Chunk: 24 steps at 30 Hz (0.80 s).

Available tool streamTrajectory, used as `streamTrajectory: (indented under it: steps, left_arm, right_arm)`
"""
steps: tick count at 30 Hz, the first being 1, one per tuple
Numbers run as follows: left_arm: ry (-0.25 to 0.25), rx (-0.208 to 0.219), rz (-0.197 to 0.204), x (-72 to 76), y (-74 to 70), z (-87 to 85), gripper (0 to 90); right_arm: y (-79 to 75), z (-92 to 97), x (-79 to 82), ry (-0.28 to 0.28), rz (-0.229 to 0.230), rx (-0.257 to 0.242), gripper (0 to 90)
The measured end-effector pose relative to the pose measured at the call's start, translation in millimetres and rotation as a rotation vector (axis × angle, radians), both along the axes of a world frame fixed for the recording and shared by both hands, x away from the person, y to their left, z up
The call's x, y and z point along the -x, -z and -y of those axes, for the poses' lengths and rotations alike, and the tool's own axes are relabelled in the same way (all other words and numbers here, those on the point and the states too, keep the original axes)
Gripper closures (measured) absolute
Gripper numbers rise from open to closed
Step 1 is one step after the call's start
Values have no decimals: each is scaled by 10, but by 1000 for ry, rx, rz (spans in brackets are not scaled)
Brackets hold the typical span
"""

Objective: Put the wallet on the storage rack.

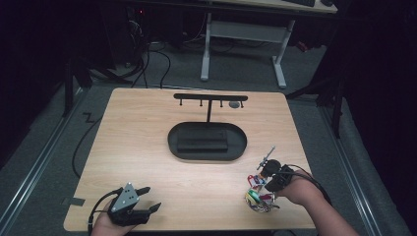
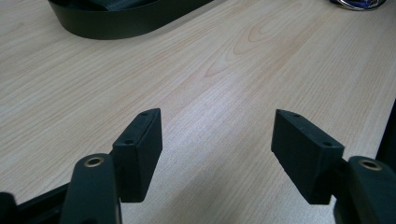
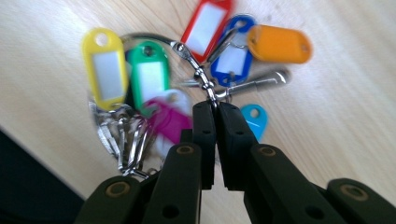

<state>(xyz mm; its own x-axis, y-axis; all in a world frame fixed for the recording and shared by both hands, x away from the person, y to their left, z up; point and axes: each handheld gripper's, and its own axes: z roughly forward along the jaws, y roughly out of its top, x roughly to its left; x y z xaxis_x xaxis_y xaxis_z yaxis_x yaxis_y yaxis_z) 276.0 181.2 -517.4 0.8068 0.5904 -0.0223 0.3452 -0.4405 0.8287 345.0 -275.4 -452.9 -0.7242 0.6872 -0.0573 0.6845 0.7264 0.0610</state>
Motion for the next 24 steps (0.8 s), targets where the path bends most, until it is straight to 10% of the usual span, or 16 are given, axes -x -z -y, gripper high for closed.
streamTrajectory:
  steps: [24]
  left_arm:
    - [-8,22,-3,-2,17,-50,343]
  right_arm:
    - [-897,-42,106,-16,58,15,878]
